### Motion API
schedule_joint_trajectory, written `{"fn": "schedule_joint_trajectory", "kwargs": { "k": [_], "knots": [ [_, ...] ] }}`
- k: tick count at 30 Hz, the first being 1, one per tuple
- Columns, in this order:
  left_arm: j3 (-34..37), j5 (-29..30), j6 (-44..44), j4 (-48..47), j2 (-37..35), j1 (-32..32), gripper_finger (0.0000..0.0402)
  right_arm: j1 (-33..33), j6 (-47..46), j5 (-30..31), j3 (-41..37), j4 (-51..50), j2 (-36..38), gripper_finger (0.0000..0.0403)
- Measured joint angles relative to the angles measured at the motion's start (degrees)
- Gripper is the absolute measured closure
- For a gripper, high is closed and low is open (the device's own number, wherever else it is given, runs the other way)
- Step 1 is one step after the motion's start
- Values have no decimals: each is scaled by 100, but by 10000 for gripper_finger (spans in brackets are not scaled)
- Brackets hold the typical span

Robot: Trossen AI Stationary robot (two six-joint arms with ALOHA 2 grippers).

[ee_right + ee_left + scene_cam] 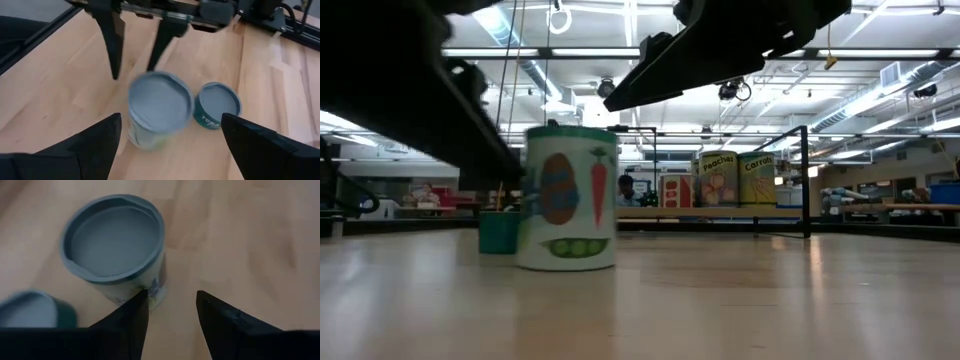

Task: Pick and place cans onto a shelf
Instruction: Put the canned mix vegetable on the shelf

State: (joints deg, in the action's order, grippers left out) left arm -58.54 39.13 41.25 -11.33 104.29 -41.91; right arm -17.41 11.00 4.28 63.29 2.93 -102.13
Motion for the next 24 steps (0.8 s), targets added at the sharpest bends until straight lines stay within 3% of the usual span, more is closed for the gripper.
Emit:
{"fn": "schedule_joint_trajectory", "kwargs": {
  "k": [11, 19, 24],
  "knots": [
    [0, -85, -1451, -53, 0, 432, 230, -364, -439, 1227, 2, -354, 0, 53],
    [4, -482, -1620, -864, -350, 524, 230, -387, -1242, 1888, 80, -1348, 170, 53],
    [2, -696, -991, -1173, -309, 654, 219, -236, -1895, 1399, 105, -2140, 260, 53]
  ]
}}
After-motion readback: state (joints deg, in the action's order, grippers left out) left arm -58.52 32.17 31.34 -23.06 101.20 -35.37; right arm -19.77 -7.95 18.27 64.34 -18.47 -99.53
